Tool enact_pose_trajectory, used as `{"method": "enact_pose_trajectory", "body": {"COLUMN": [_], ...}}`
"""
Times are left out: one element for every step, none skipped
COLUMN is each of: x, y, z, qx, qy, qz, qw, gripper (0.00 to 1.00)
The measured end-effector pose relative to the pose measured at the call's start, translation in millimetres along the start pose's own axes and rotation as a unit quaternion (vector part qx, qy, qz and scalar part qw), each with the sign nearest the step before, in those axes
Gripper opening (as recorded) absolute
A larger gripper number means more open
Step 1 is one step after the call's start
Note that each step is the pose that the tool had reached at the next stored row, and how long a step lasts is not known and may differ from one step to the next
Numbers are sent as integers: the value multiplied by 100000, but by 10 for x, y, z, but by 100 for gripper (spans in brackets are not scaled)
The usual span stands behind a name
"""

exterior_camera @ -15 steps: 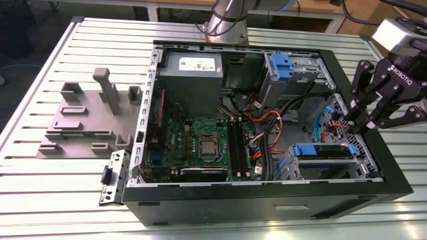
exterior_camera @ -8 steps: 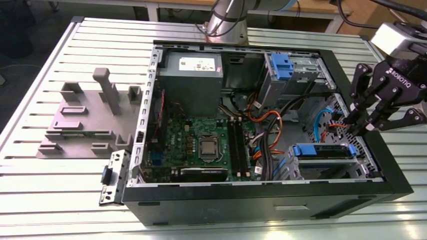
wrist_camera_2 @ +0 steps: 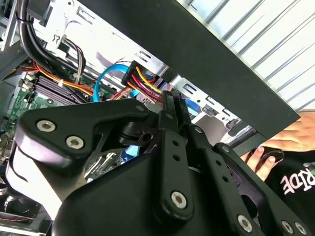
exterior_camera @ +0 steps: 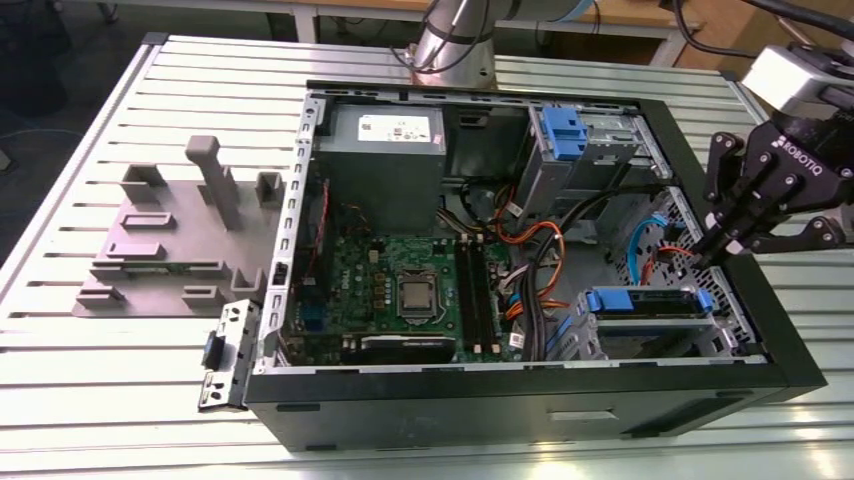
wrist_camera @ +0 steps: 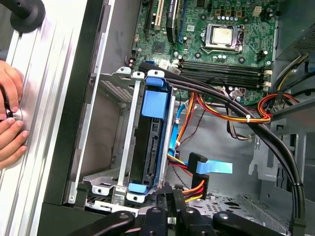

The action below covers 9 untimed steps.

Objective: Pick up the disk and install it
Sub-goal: 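Insert the first disk wire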

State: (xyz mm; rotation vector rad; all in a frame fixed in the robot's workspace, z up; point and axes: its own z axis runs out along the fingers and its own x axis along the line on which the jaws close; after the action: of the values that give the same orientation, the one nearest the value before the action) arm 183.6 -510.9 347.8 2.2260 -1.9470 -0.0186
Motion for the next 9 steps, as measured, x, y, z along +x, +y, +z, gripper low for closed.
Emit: {"method": "enact_pose_trajectory", "body": {"x": [0,0,0,-2,-3,-4,-4,-4,-4], "y": [4,9,15,23,31,40,45,47,49], "z": [-4,-8,-11,-12,-12,-11,-10,-9,-9], "qx": [-6,-11,-17,-13,12,76,120,146,185], "qy": [54,106,132,155,184,224,271,286,307], "qz": [-2,-5,-14,-16,-9,4,18,22,28], "qw": [100000,100000,100000,100000,100000,100000,100000,99999,99999], "gripper": [17,17,17,17,17,17,17,17,17]}}
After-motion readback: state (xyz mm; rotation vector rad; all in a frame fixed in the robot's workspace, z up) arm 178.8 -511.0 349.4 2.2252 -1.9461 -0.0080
